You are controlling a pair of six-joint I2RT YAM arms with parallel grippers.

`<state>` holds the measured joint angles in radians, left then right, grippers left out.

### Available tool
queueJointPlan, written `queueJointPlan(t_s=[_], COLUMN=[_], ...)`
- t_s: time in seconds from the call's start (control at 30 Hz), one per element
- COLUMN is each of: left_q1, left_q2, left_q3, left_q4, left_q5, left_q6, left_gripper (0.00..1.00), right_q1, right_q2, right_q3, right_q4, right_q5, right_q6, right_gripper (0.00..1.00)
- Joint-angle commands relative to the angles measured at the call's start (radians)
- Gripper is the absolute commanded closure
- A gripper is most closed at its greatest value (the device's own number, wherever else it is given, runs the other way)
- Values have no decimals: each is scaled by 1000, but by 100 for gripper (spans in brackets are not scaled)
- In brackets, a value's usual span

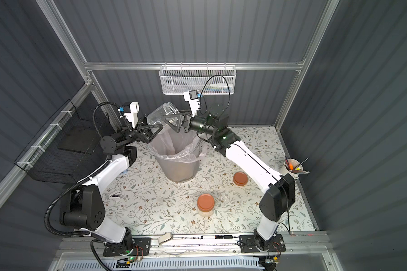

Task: Empty expired oatmeal from jars
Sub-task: Place the jar at the center of the board.

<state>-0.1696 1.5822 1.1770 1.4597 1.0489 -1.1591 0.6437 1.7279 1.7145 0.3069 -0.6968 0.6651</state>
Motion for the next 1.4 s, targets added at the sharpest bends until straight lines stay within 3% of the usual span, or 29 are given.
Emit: queueJointPlan(t_s=[0.0,0.13,0.23,0.33,0.47,0.53,0.57,0.6,0.63,0.77,0.97,1.1,1.27,1.37], left_q1=[-7,-13,-19,-21,-21,-21,-21,-21,-21,-20,-20,-20,-21,-21], left_q2=[-7,4,11,9,7,9,10,12,13,-21,-178,-253,-327,-338], left_q3=[36,37,35,25,13,10,7,7,7,-11,-21,38,34,103], left_q4=[67,67,67,67,67,56,54,52,48,-115,-729,-1158,-1308,-1482], left_q5=[-29,-26,-26,-30,-30,-32,-33,-35,-34,-33,-101,-219,-428,-553], left_q6=[19,22,22,33,42,53,57,63,66,183,639,928,1085,1194], left_gripper=[98,97,96,91,83,74,63,40,2,0,0,0,0,0], right_q1=[12,18,19,21,21,23,24,25,26,25,24,20,6,-20], right_q2=[9,4,8,15,21,18,19,18,18,18,16,21,14,-15], right_q3=[27,17,20,30,37,40,42,45,50,79,143,214,275,300], right_q4=[41,49,64,68,59,40,28,16,2,-82,-258,-394,-533,-637], right_q5=[-2,20,31,44,53,63,70,75,81,117,225,316,446,523], right_q6=[39,42,53,61,67,56,50,47,40,-2,-109,-193,-279,-344], right_gripper=[1,1,8,19,45,55,58,61,63,68,71,74,75,75])
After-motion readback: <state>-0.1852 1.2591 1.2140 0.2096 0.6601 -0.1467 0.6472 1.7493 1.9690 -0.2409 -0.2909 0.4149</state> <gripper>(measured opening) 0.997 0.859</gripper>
